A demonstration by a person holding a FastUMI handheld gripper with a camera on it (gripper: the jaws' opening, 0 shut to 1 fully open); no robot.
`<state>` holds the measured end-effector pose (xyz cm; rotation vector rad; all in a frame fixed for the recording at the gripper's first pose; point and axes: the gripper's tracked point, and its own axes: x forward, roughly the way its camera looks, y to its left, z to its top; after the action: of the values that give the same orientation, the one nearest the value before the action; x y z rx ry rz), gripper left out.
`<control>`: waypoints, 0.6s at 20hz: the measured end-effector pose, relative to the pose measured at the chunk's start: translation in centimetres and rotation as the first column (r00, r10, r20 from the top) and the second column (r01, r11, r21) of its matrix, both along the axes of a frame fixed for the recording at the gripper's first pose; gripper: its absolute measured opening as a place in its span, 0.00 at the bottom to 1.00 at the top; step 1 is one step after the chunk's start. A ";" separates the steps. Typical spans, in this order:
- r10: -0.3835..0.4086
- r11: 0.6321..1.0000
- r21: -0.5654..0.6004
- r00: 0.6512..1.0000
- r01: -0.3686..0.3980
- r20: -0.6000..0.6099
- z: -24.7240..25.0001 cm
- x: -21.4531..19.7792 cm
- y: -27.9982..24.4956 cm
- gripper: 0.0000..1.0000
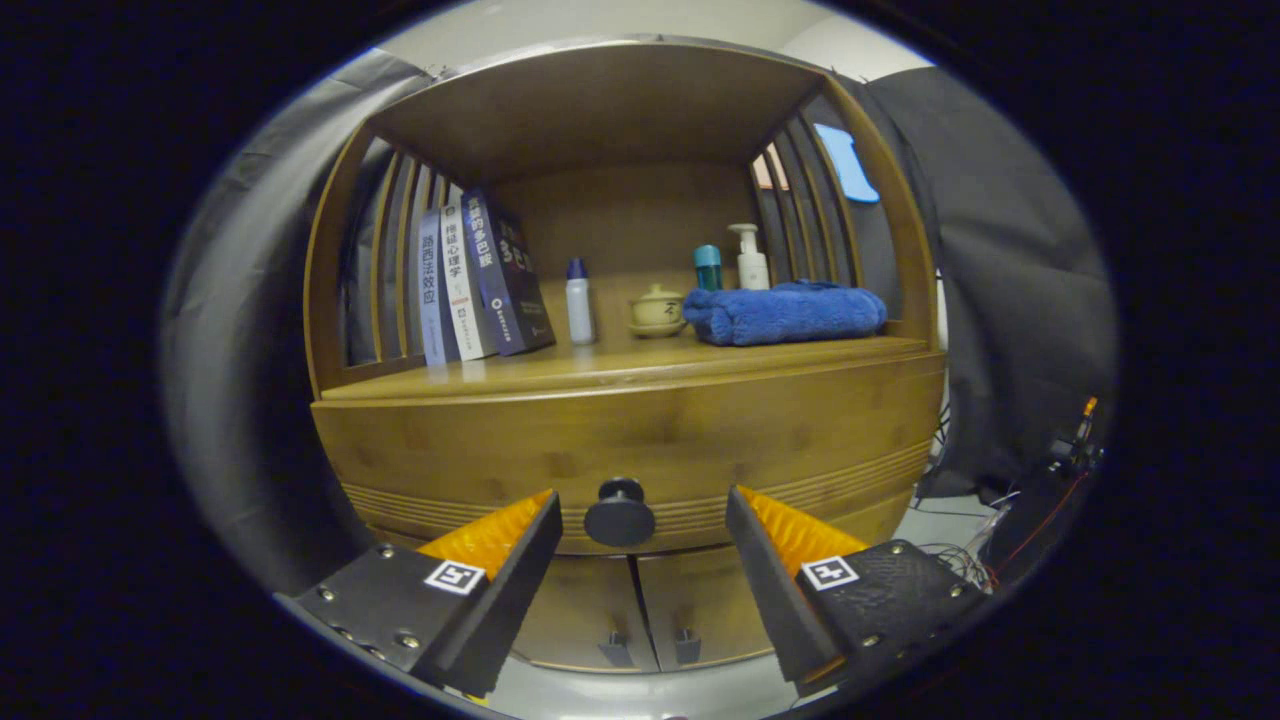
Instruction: Pull open the drawer, take out the items inside it, and place them on the countertop above the cabinet.
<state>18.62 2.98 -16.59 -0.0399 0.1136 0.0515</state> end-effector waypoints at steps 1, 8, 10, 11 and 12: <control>0.014 1.000 -0.011 1.000 -0.014 0.006 -0.3 0.8 0.3 0.99; -0.021 0.999 -0.024 0.999 0.022 0.031 -1.1 3.5 1.1 0.41; -0.051 0.996 -0.069 0.998 0.053 0.034 -1.5 3.2 1.2 0.41; -0.061 0.995 -0.078 0.997 0.064 0.039 -1.4 3.2 1.2 0.42; -0.055 0.993 -0.102 0.997 0.060 0.049 -1.4 3.3 1.4 0.42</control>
<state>21.90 4.35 -18.01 -0.1415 0.0714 -0.0130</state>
